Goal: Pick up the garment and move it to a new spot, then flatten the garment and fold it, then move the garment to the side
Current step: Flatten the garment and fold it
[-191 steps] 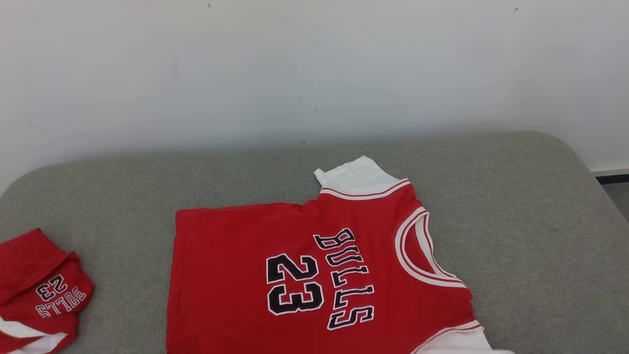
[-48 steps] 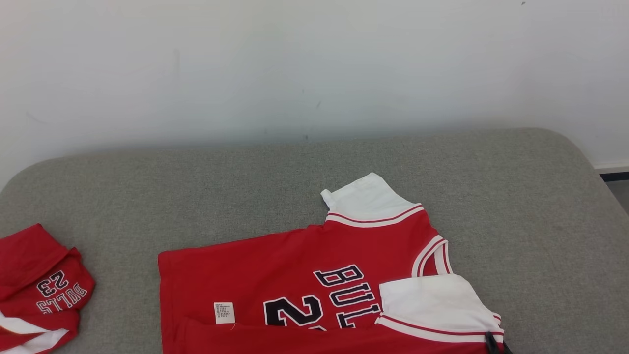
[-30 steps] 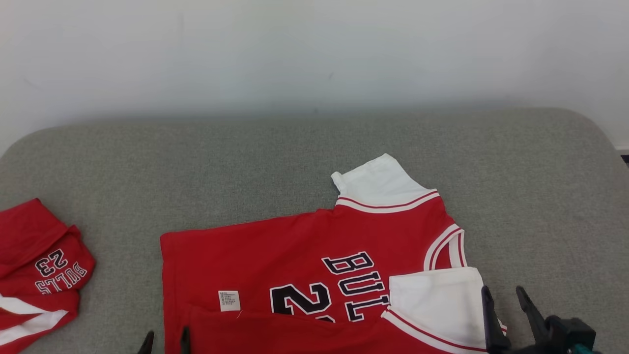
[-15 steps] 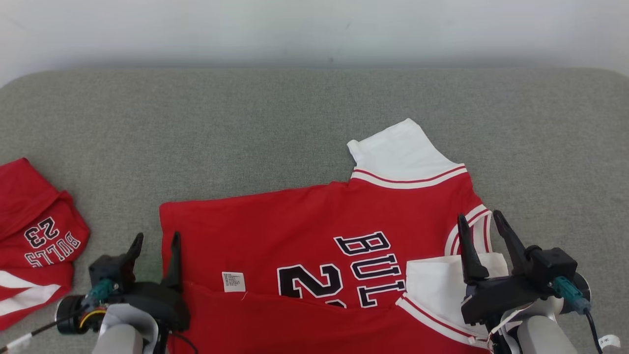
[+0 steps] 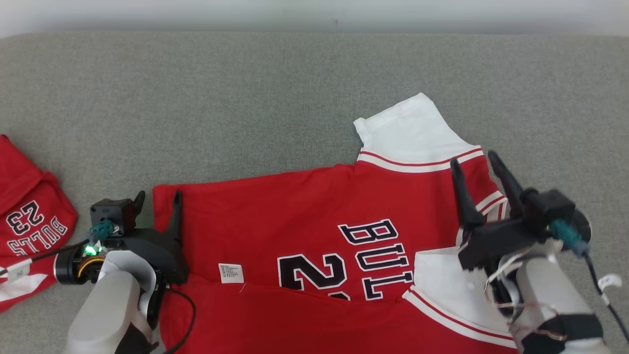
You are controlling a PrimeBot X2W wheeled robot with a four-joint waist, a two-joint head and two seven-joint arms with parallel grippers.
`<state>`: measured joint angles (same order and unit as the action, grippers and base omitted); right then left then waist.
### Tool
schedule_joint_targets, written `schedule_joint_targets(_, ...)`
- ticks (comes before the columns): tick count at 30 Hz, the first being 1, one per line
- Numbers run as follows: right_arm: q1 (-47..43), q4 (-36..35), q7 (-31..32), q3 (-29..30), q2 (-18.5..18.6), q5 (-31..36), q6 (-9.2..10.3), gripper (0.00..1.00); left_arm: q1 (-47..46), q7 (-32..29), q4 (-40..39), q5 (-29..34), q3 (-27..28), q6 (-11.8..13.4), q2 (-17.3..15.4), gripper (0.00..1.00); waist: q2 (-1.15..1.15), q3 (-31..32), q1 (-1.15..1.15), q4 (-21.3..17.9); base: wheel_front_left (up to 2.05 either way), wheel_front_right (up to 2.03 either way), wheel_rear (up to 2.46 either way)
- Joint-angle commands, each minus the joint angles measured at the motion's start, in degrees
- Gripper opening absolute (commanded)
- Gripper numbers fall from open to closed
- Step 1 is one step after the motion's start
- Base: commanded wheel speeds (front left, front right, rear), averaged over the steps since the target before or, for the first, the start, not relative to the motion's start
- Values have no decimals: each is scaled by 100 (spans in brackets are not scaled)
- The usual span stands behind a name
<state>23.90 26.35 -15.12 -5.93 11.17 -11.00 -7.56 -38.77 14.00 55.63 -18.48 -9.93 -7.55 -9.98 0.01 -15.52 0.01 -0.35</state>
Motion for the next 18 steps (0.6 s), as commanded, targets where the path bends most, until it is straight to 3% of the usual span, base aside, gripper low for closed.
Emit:
schedule_joint_targets(1,174,72,-1,-56,70,-56,16,100,-102,-47,90,-111,-37,13,-26,100,-1,-90,-1,7,0,0,0)
schedule_joint_targets(8,1413,997,226,-598,513,-259,16,100,-404,-52,432,-315,-369,12,58,100,-1,-304,-1,90,0,0,0)
schedule_joint_targets(9,1598,1139,338,-698,590,-278,16,100,-438,-42,454,-347,-426,11,80,89,-1,-333,-1,115,0,0,0)
schedule_joint_targets(11,1940,1421,635,-891,681,-418,16,100,-495,-40,495,-416,-542,11,141,35,-1,-391,-1,172,0,0,0)
schedule_joint_targets(12,2116,1541,778,-1006,735,-450,16,100,-531,-32,512,-443,-596,11,155,2,-1,-418,-1,202,0,0,0)
schedule_joint_targets(18,2904,2236,1539,-1494,926,-836,16,100,-652,16,549,-637,-912,13,250,0,-1,-559,-1,406,0,0,0)
